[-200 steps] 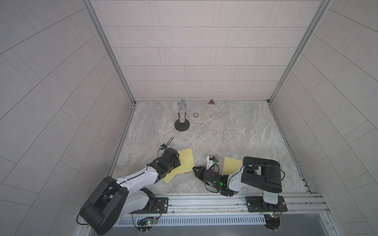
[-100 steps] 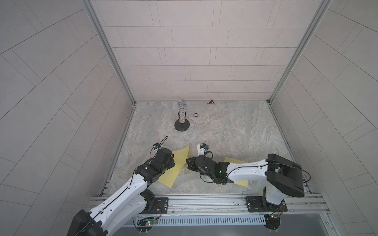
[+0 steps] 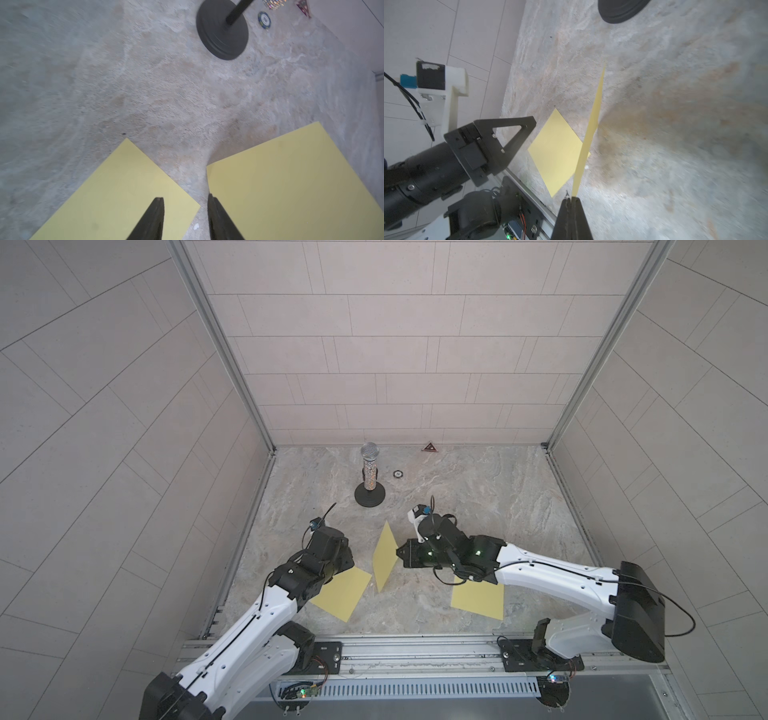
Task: Fold the square paper diagonally
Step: Fold the paper at the center of the board.
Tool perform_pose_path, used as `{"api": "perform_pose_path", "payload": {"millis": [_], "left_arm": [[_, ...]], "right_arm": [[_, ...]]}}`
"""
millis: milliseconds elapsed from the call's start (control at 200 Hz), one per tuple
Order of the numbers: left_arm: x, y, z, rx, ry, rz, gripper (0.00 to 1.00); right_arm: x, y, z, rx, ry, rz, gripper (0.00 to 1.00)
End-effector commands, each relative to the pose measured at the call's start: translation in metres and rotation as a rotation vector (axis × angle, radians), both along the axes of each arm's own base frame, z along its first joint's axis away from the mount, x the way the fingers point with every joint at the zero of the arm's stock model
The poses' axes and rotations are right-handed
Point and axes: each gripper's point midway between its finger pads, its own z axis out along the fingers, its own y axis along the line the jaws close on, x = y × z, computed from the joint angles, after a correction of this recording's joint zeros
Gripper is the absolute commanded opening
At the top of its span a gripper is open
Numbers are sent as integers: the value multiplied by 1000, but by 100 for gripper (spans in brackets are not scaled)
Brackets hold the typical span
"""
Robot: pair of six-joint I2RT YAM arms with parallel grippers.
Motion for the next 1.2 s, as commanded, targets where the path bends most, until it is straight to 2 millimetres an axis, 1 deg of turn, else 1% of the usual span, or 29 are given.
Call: {"api": "perform_pose_path", "payload": {"millis": [0,65,180,210,280,350,385,450,555,705,816,881,941,1041,1196], "left_arm": [[3,-40,10,-147,-24,-167,36],[0,-49,5,-180,-9,-208,33],[-5,-62,-7,-225,23,-268,25],[-6,-68,-9,-244,29,-291,23],[-8,-82,-14,-273,25,-343,23],[-8,-98,-16,-303,26,-398,18],[-8,-106,-17,-313,36,-423,17],[-7,-119,-22,-314,53,-458,14],[-11,-135,-36,-297,92,-498,10],[-16,-151,-54,-280,112,-540,6],[-18,-156,-65,-257,111,-540,3],[-16,-159,-68,-280,106,-522,0],[-14,-163,-68,-307,96,-514,0],[-10,-167,-67,-315,86,-514,0],[-13,-166,-72,-303,96,-514,0]], "right_arm": [[-26,-47,-43,-118,167,78,0],[-28,-73,-63,-180,226,73,0],[-29,-106,-91,-299,297,100,0],[-27,-113,-96,-326,316,107,0],[-24,-127,-102,-384,361,136,0],[-18,-142,-105,-470,359,139,0],[-15,-147,-106,-508,351,139,0],[-9,-153,-106,-545,340,133,0],[-1,-162,-108,-579,331,100,0],[11,-171,-106,-613,286,46,0],[14,-170,-105,-597,268,36,0],[18,-173,-105,-613,251,22,0],[19,-173,-106,-613,248,18,0],[18,-167,-108,-576,254,22,0],[19,-168,-109,-566,250,-2,0]]}}
